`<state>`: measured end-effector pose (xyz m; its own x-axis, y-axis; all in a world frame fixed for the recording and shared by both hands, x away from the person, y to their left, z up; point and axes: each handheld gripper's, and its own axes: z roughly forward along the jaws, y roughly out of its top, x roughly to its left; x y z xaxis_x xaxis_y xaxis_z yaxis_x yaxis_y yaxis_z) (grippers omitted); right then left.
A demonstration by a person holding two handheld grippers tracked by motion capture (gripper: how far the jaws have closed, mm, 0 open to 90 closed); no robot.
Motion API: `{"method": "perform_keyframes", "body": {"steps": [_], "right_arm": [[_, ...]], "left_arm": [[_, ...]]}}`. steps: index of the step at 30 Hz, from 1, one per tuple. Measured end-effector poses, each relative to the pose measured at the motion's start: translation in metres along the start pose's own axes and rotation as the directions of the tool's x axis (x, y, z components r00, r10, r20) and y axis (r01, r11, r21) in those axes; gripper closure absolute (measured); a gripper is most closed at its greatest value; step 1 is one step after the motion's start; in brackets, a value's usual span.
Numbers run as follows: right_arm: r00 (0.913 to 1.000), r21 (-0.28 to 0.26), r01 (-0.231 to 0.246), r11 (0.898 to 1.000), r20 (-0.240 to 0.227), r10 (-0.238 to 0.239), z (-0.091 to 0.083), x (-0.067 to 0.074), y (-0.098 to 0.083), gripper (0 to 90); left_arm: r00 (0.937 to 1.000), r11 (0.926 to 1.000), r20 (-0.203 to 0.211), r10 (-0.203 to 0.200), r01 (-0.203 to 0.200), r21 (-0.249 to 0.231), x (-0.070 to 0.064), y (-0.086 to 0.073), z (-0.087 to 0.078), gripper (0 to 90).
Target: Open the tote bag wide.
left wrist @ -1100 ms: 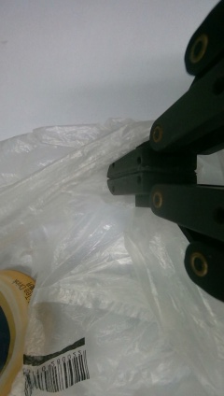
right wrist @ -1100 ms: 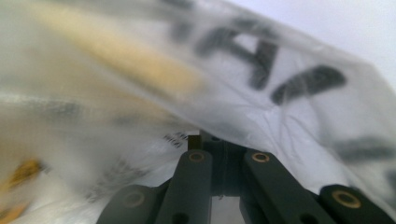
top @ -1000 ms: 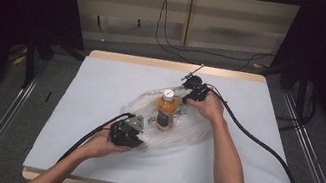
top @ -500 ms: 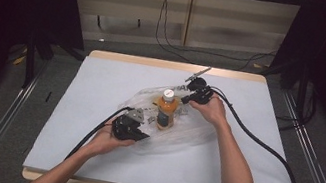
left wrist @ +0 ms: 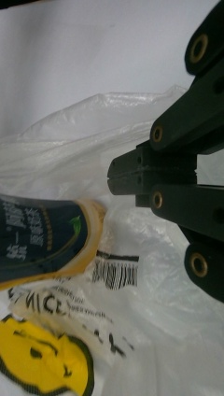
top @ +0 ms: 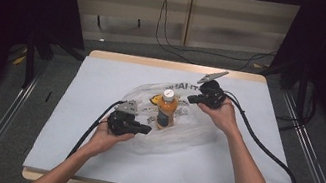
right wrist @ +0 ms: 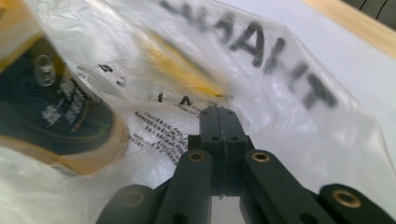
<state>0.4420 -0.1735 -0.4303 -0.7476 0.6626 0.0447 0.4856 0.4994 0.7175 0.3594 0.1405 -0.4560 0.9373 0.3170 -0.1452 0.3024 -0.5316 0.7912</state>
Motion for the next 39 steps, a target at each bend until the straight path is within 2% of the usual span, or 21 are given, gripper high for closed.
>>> {"method": "perform_keyframes", "body": {"steps": [1, 2, 5, 7, 11, 13, 15, 16, 17, 19, 20, 24, 25, 27, 29, 30, 31, 33, 34, 36, 39], "right_arm": [[1.0000, -0.005, 0.000, 1.000, -0.001, 0.000, -0.002, 0.001, -0.001, 90.0], [0.9990, -0.037, 0.012, 0.999, 0.043, -0.010, -0.011, 0.004, -0.005, 90.0], [0.9997, -0.082, -0.007, 0.997, 0.022, 0.009, -0.018, 0.005, -0.009, 90.0], [0.9991, -0.153, -0.035, 0.988, 0.020, 0.038, -0.031, 0.008, -0.014, 90.0], [0.9980, -0.190, -0.042, 0.981, 0.038, 0.050, -0.040, 0.013, -0.018, 90.0], [0.9974, -0.216, -0.055, 0.975, 0.034, 0.064, -0.046, 0.016, -0.022, 90.0], [0.9971, -0.253, -0.048, 0.966, 0.046, 0.061, -0.056, 0.021, -0.027, 90.0], [0.9971, -0.253, -0.048, 0.966, 0.046, 0.061, -0.056, 0.021, -0.027, 90.0], [0.9964, -0.260, -0.050, 0.964, 0.054, 0.066, -0.059, 0.022, -0.028, 90.0], [0.9954, -0.285, -0.061, 0.957, 0.054, 0.079, -0.068, 0.025, -0.034, 89.0], [0.9951, -0.297, -0.068, 0.952, 0.048, 0.086, -0.071, 0.026, -0.037, 82.0], [0.9909, -0.338, -0.088, 0.937, 0.066, 0.117, -0.086, 0.036, -0.051, 63.2], [0.9909, -0.338, -0.088, 0.937, 0.066, 0.117, -0.086, 0.036, -0.051, 63.2], [0.9903, -0.355, -0.092, 0.930, 0.065, 0.122, -0.093, 0.041, -0.057, 44.7], [0.9910, -0.354, -0.085, 0.931, 0.067, 0.116, -0.097, 0.044, -0.061, 33.6], [0.9910, -0.354, -0.085, 0.931, 0.067, 0.116, -0.097, 0.044, -0.061, 33.6], [0.9899, -0.371, -0.086, 0.925, 0.074, 0.121, -0.099, 0.046, -0.064, 26.1], [0.9869, -0.385, -0.091, 0.919, 0.088, 0.135, -0.106, 0.053, -0.070, 9.4], [0.9869, -0.385, -0.091, 0.919, 0.088, 0.135, -0.106, 0.053, -0.070, 9.4], [0.9886, -0.392, -0.086, 0.916, 0.080, 0.127, -0.113, 0.058, -0.076, 4.2], [0.9888, -0.400, -0.065, 0.914, 0.098, 0.113, -0.118, 0.062, -0.081, 3.1]], "left_arm": [[1.0000, 0.9998, -0.004, 0.005, -0.005, -0.021, 0.001, 0.000, -0.002, 90.0], [1.0000, 0.9994, -0.006, 0.001, -0.001, -0.034, 0.001, -0.001, -0.003, 90.0], [0.9999, 0.9983, -0.016, 0.005, -0.006, -0.057, -0.001, -0.002, -0.008, 90.0], [0.9998, 0.9969, -0.020, 0.003, -0.005, -0.078, -0.003, -0.002, -0.011, 90.0], [0.9991, 0.9953, -0.040, 0.012, -0.015, -0.095, -0.006, -0.001, -0.018, 90.0], [0.9993, 0.9923, -0.037, -0.003, -0.002, -0.124, -0.006, -0.002, -0.021, 90.0], [0.9980, 0.9875, -0.061, -0.017, 0.007, -0.157, -0.007, -0.003, -0.025, 88.4], [0.9980, 0.9875, -0.061, -0.017, 0.007, -0.157, -0.007, -0.003, -0.025, 83.4], [0.9936, 0.9863, -0.112, -0.017, -0.001, -0.165, -0.008, -0.003, -0.027, 83.4], [0.9934, 0.9842, -0.114, -0.016, -0.004, -0.177, -0.009, -0.004, -0.031, 79.8], [0.9928, 0.9823, -0.118, -0.020, -0.003, -0.187, -0.010, -0.004, -0.033, 79.5], [0.9891, 0.9785, -0.146, -0.015, -0.016, -0.206, -0.017, -0.003, -0.040, 62.3], [0.9896, 0.9771, -0.143, -0.017, -0.014, -0.212, -0.019, -0.003, -0.042, 62.3], [0.9863, 0.9742, -0.164, -0.016, -0.022, -0.225, -0.022, -0.003, -0.045, 48.4], [0.9831, 0.9712, -0.182, -0.024, -0.020, -0.238, -0.024, -0.004, -0.050, 40.4], [0.9831, 0.9712, -0.182, -0.024, -0.020, -0.238, -0.024, -0.004, -0.050, 36.2], [0.9823, 0.9673, -0.185, -0.028, -0.020, -0.253, -0.026, -0.004, -0.051, 36.2], [0.9782, 0.9677, -0.206, -0.029, -0.024, -0.251, -0.029, -0.005, -0.055, 25.1], [0.9767, 0.9663, -0.213, -0.026, -0.030, -0.256, -0.029, -0.006, -0.056, 25.1], [0.9720, 0.9682, -0.232, -0.036, -0.023, -0.249, -0.029, -0.010, -0.062, 15.2], [0.9685, 0.9684, -0.245, -0.042, -0.021, -0.248, -0.029, -0.014, -0.066, 12.3]]}}
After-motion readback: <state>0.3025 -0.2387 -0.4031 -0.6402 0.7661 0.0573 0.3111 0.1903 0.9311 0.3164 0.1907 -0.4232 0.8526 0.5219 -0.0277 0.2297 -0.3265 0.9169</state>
